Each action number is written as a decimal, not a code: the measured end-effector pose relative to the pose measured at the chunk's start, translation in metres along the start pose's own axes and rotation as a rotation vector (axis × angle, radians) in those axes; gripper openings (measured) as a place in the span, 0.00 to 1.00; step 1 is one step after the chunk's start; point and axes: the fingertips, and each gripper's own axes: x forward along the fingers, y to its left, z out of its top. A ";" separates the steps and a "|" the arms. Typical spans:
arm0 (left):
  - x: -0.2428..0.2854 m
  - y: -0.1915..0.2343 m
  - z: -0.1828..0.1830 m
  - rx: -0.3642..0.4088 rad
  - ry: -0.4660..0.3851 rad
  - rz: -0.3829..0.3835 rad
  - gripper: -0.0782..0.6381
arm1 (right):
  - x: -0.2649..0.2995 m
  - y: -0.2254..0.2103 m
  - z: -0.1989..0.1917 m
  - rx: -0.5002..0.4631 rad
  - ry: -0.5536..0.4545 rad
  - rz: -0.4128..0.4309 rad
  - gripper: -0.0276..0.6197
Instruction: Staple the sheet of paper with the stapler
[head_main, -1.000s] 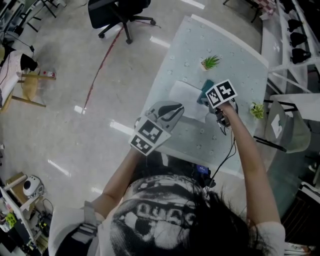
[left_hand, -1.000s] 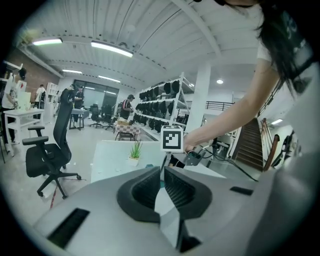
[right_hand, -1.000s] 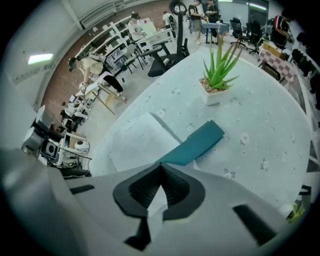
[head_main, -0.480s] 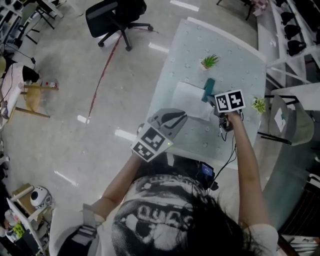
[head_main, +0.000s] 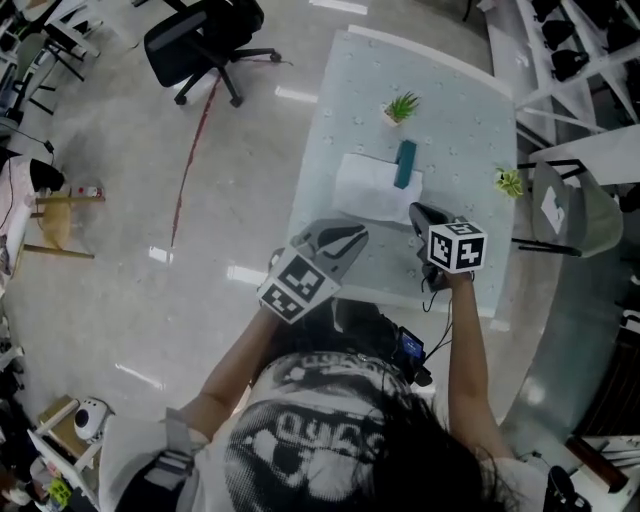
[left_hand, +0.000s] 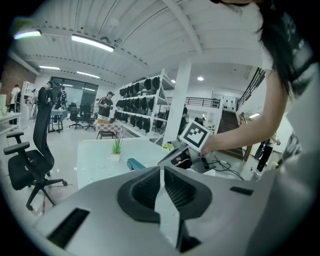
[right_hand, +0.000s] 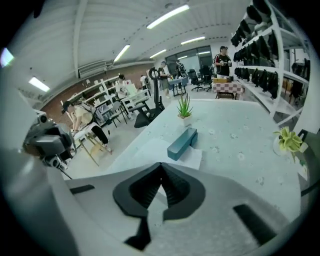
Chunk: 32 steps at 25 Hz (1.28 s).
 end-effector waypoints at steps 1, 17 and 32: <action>0.001 -0.002 0.000 0.000 -0.002 -0.001 0.14 | -0.007 0.004 -0.003 0.014 -0.028 0.003 0.05; -0.005 -0.076 0.002 0.035 -0.028 0.036 0.14 | -0.112 0.058 -0.058 0.077 -0.282 0.016 0.05; -0.062 -0.197 -0.019 0.080 -0.039 0.149 0.14 | -0.196 0.134 -0.133 -0.053 -0.400 0.150 0.04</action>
